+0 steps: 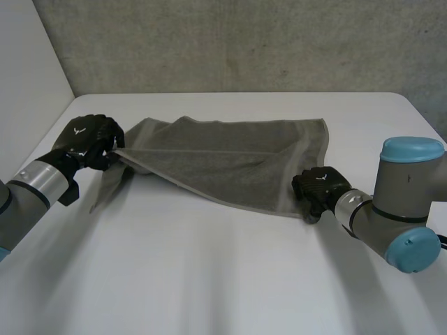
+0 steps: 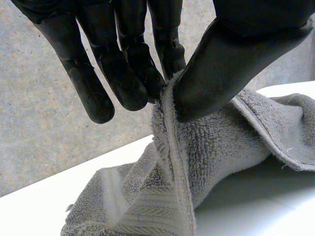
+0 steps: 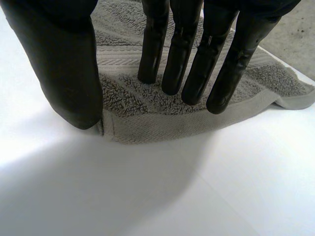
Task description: Fold the towel.
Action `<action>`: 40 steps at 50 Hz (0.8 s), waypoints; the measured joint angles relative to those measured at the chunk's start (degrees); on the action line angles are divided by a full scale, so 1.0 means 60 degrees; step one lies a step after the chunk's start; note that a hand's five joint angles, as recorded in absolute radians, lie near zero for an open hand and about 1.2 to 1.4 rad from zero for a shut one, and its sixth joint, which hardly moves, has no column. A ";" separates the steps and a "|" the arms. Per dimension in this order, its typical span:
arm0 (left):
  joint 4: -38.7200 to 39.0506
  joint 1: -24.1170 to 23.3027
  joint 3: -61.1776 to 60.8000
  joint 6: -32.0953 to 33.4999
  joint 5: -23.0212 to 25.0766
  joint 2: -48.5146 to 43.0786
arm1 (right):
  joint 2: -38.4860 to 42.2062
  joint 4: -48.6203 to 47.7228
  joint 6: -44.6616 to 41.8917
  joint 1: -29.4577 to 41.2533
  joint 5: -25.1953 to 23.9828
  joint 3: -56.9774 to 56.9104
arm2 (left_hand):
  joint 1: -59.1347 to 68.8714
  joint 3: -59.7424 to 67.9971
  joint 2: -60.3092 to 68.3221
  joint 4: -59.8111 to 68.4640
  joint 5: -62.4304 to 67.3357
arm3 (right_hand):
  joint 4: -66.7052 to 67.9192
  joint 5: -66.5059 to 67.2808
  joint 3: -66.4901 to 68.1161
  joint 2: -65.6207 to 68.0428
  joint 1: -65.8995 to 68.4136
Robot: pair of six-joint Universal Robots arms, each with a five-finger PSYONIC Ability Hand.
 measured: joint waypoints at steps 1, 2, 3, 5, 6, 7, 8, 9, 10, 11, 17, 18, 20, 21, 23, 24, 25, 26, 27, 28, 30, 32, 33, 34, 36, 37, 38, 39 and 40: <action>0.0000 0.0000 0.0000 0.0000 0.0000 0.0000 | 0.0000 0.0000 0.0000 -0.0001 0.0000 -0.0009 | 0.0000 0.0000 0.0000 -0.0001 0.0000 | -0.0001 0.0012 -0.0001 -0.0002 -0.0001; 0.0000 0.0000 0.0000 0.0000 0.0000 -0.0001 | 0.0000 0.0000 0.0001 -0.0001 0.0000 -0.0021 | 0.0000 0.0000 0.0000 0.0000 0.0001 | -0.0001 0.0014 -0.0001 -0.0002 -0.0001; 0.0000 0.0000 0.0000 0.0000 0.0000 -0.0002 | -0.0001 0.0000 0.0002 -0.0002 0.0000 -0.0030 | 0.0000 0.0000 0.0000 0.0000 -0.0001 | -0.0001 0.0013 -0.0001 -0.0002 -0.0001; 0.0000 0.0000 0.0000 0.0000 0.0000 -0.0002 | -0.0002 -0.0001 0.0003 -0.0003 0.0000 -0.0041 | 0.0000 0.0000 0.0000 0.0000 0.0000 | -0.0001 0.0014 -0.0001 -0.0002 -0.0001; 0.0000 0.0000 0.0000 0.0000 0.0000 -0.0002 | -0.0002 -0.0002 0.0003 -0.0003 0.0000 -0.0047 | 0.0000 0.0000 0.0000 0.0000 0.0000 | -0.0001 0.0013 -0.0001 -0.0002 -0.0001; 0.0000 0.0000 0.0000 0.0000 0.0000 -0.0001 | -0.0003 -0.0004 0.0003 -0.0003 0.0001 -0.0051 | 0.0000 0.0000 0.0000 0.0000 0.0000 | -0.0001 0.0013 -0.0001 -0.0002 -0.0001; 0.0000 0.0000 0.0000 0.0000 0.0000 0.0000 | -0.0003 -0.0004 0.0003 -0.0003 0.0002 -0.0053 | 0.0000 0.0000 0.0000 0.0000 0.0000 | -0.0001 0.0013 -0.0001 -0.0002 -0.0001; 0.0000 -0.0001 0.0000 0.0000 0.0000 0.0001 | -0.0007 -0.0005 0.0003 -0.0003 0.0002 -0.0057 | 0.0000 0.0000 0.0000 0.0000 0.0000 | -0.0001 0.0013 -0.0001 -0.0002 -0.0001; 0.0000 -0.0001 0.0000 0.0000 0.0000 0.0002 | -0.0008 -0.0005 0.0003 -0.0003 0.0001 -0.0058 | 0.0000 0.0000 0.0000 0.0000 0.0000 | -0.0001 0.0013 -0.0001 -0.0002 -0.0001; 0.0000 -0.0005 0.0000 0.0000 0.0000 0.0003 | -0.0010 -0.0006 0.0003 -0.0003 0.0001 -0.0059 | 0.0000 0.0000 0.0000 -0.0001 -0.0001 | -0.0001 0.0014 -0.0001 -0.0002 -0.0001; 0.0000 -0.0010 0.0000 0.0000 0.0000 0.0002 | -0.0008 -0.0012 0.0003 -0.0010 -0.0001 -0.0061 | 0.0000 0.0000 0.0000 -0.0001 0.0000 | -0.0001 0.0013 -0.0001 -0.0002 -0.0001; 0.0000 -0.0010 0.0000 0.0000 0.0000 0.0001 | -0.0007 -0.0013 0.0003 -0.0012 -0.0002 -0.0061 | 0.0000 0.0000 0.0000 -0.0001 0.0000 | -0.0001 0.0014 -0.0001 -0.0002 -0.0001; 0.0000 -0.0012 0.0000 0.0000 0.0000 -0.0001 | 0.0000 -0.0020 0.0003 -0.0014 -0.0002 -0.0066 | 0.0000 0.0000 0.0000 0.0000 0.0000 | 0.0001 0.0016 0.0000 -0.0002 0.0000; 0.0000 -0.0013 0.0000 0.0000 0.0000 -0.0003 | 0.0003 -0.0027 0.0003 -0.0014 -0.0003 -0.0072 | 0.0000 0.0000 0.0000 0.0000 0.0000 | 0.0001 0.0024 0.0000 -0.0002 0.0000; 0.0000 -0.0013 0.0000 0.0000 0.0000 -0.0006 | 0.0011 -0.0035 0.0003 -0.0016 -0.0003 -0.0086 | 0.0000 0.0000 0.0000 0.0000 0.0000 | 0.0001 0.0033 0.0000 -0.0002 0.0000; 0.0000 -0.0014 0.0000 0.0000 0.0000 -0.0006 | 0.0019 -0.0039 0.0002 -0.0017 -0.0003 -0.0097 | 0.0000 0.0000 0.0000 0.0000 -0.0001 | 0.0008 0.0043 0.0005 0.0001 0.0006; 0.0000 -0.0014 0.0000 0.0000 0.0000 -0.0007 | 0.0027 -0.0040 0.0002 -0.0017 -0.0003 -0.0104 | 0.0000 0.0000 0.0000 0.0000 0.0000 | 0.0031 0.0073 0.0023 0.0016 0.0029; 0.0000 -0.0014 0.0000 0.0000 0.0000 -0.0008 | 0.0043 -0.0040 0.0002 -0.0017 -0.0003 -0.0118 | 0.0000 0.0000 0.0000 0.0000 0.0000 | 0.0066 0.0117 0.0066 0.0064 0.0087; 0.0000 -0.0015 0.0000 0.0000 0.0000 -0.0008 | 0.0062 -0.0041 0.0002 -0.0018 -0.0002 -0.0136 | 0.0000 0.0000 0.0000 0.0000 0.0000 | 0.0140 0.0195 0.0133 0.0153 0.0164; 0.0000 -0.0014 0.0000 0.0000 0.0000 -0.0008 | 0.0070 -0.0041 0.0002 -0.0018 -0.0001 -0.0143 | 0.0000 0.0000 0.0000 0.0000 0.0000 | 0.0163 0.0227 0.0165 0.0189 0.0198; 0.0000 -0.0015 0.0000 0.0000 0.0000 -0.0008 | 0.0105 -0.0041 0.0002 -0.0018 0.0003 -0.0165 | 0.0000 0.0000 0.0000 0.0000 0.0000 | 0.0222 0.0288 0.0225 0.0275 0.0267; 0.0000 -0.0015 0.0000 0.0000 0.0000 -0.0008 | 0.0141 -0.0039 0.0002 -0.0018 0.0006 -0.0183 | 0.0000 0.0000 0.0000 0.0000 0.0000 | 0.0230 0.0303 0.0240 0.0276 0.0280; 0.0000 -0.0015 0.0000 0.0000 0.0000 -0.0008 | 0.0169 -0.0038 0.0002 -0.0018 0.0009 -0.0198 | 0.0000 0.0000 0.0000 -0.0001 0.0001 | 0.0234 0.0320 0.0249 0.0276 0.0283; 0.0000 -0.0015 0.0000 0.0000 0.0000 -0.0008 | 0.0194 -0.0037 0.0002 -0.0018 0.0013 -0.0210 | 0.0000 0.0000 0.0000 -0.0001 0.0000 | 0.0240 0.0332 0.0261 0.0276 0.0289; 0.0000 -0.0015 0.0000 0.0000 0.0000 -0.0008 | 0.0232 -0.0036 0.0002 -0.0018 0.0018 -0.0233 | 0.0000 0.0000 0.0000 0.0000 0.0000 | 0.0304 0.0381 0.0318 0.0333 0.0359; 0.0000 -0.0015 0.0000 0.0000 0.0000 -0.0008 | 0.0245 -0.0036 0.0002 -0.0018 0.0019 -0.0242 | 0.0000 0.0000 0.0000 0.0000 0.0000 | 0.0327 0.0417 0.0348 0.0372 0.0384; 0.0000 -0.0015 0.0000 0.0000 0.0000 -0.0008 | 0.0260 -0.0035 0.0002 -0.0018 0.0022 -0.0253 | 0.0000 0.0000 0.0000 0.0000 -0.0001 | 0.0401 0.0483 0.0433 0.0471 0.0472; 0.0000 -0.0015 0.0000 0.0000 0.0000 -0.0008 | 0.0274 -0.0033 0.0002 -0.0018 0.0023 -0.0265 | 0.0000 0.0000 0.0000 -0.0001 0.0000 | 0.0657 0.0718 0.0673 0.0737 0.0727; 0.0000 -0.0015 0.0000 0.0000 0.0000 -0.0008 | 0.0286 -0.0031 0.0003 -0.0018 0.0024 -0.0274 | 0.0000 0.0000 0.0000 0.0000 -0.0001 | 0.0896 0.0873 0.0917 0.1005 0.0985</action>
